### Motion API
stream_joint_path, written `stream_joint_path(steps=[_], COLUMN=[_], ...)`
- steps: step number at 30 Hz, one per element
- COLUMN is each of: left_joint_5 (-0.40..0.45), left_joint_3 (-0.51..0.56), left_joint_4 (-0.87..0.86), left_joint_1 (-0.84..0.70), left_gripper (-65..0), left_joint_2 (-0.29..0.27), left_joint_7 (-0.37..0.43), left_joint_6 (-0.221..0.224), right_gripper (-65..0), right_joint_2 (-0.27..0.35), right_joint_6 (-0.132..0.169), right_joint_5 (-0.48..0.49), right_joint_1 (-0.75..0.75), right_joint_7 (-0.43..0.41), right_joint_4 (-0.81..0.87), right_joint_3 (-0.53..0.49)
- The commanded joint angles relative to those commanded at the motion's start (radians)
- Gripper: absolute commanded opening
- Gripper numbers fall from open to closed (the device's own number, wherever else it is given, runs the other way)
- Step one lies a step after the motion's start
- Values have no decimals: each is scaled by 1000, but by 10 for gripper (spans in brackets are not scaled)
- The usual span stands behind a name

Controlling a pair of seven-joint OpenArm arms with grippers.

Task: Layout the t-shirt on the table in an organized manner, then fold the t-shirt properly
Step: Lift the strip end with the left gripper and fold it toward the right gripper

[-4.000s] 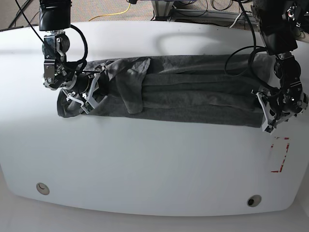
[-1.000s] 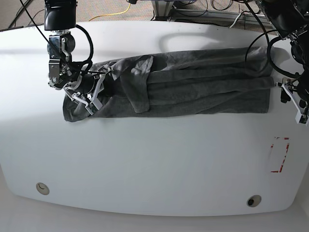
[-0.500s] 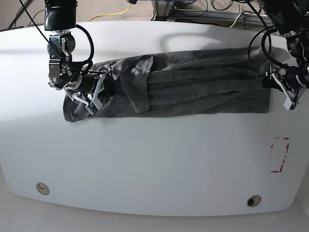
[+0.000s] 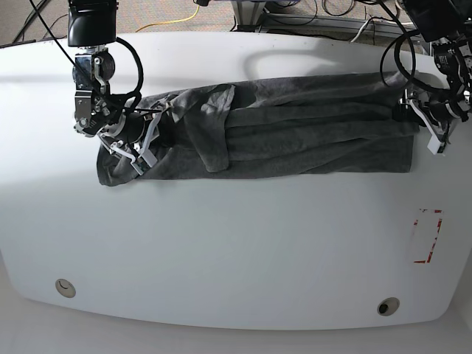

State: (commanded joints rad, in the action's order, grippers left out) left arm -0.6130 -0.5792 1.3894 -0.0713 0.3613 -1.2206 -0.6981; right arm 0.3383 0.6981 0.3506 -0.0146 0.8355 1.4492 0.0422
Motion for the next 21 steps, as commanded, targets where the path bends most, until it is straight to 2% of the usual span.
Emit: stream_joint_path(steps=[11, 17, 19, 21], left_joint_5=[-5, -5, -5, -5], left_joint_3=[112, 117, 117, 117], left_joint_4=[-26, -23, -23, -23], left_joint_1=[2, 2, 2, 3], left_gripper=[-257, -268, -329, -478], left_joint_2=[-6, -32, -32, -32], left_joint_7=[46, 46, 48, 49], left_joint_6=[0, 0, 0, 0], right_gripper=[-631, -631, -631, -631], right_joint_2=[0, 0, 0, 0], right_joint_6=[0, 0, 0, 0], right_joint_5=[0, 0, 0, 0], right_joint_1=[0, 0, 0, 0], right_joint_7=[0, 0, 0, 0], right_joint_4=[0, 0, 0, 0], right_joint_3=[-2, 0, 0, 2])
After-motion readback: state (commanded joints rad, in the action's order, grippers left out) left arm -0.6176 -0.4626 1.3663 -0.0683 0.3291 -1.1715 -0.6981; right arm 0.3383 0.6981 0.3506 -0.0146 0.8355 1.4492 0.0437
